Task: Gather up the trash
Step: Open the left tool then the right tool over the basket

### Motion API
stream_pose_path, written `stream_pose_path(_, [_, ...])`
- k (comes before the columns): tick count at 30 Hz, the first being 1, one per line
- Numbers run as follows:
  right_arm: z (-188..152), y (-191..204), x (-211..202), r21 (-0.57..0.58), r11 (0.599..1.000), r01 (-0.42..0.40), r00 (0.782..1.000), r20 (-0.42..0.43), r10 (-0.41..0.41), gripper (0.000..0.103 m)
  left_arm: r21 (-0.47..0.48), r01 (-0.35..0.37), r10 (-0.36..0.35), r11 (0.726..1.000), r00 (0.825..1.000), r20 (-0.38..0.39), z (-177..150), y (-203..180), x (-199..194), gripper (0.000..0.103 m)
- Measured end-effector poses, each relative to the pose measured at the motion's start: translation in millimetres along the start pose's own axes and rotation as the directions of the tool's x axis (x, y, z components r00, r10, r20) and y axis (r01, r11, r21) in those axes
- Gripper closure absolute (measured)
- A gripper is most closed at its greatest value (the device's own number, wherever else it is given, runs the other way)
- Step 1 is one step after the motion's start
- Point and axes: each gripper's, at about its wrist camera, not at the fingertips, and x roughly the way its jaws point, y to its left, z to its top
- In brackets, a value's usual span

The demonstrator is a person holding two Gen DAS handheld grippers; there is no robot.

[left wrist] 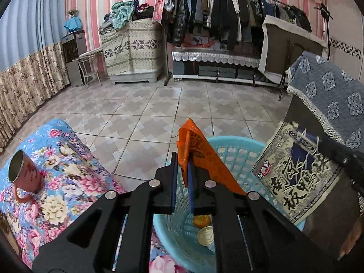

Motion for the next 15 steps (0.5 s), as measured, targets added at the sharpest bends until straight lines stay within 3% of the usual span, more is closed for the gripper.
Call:
stream_pose_path(8, [-4.2,-1.8,5.1,-0.005,1.000,0.011,1.000,-0.008,-0.011,0.099,0.034,-0.013,0.014,0.999,1.000,-0.023,-9.4,-15.2,23.6,0.093])
stream_pose_path(11, [-5.8,-1.6,7.4,-0.007,1.000,0.015,1.000,-0.015,-0.016,0.099,0.027,-0.024,0.025,0.999,0.999,-0.028,-11.4,-10.9,27.8,0.063])
stream_pose_path(12, [-6.2,-1.3,8.6,-0.007,1.000,0.016,1.000,-0.018,-0.016,0.099,0.023,-0.037,0.038,0.999,0.999,-0.024,-12.0,-8.8,27.3,0.047])
stream_pose_path(15, [-8.4,2.0,11.0,-0.009,1.000,0.015,1.000,-0.026,-0.015,0.099,0.011,-0.054,0.055,0.998,0.998,-0.015,-12.0,0.0,23.2,0.039])
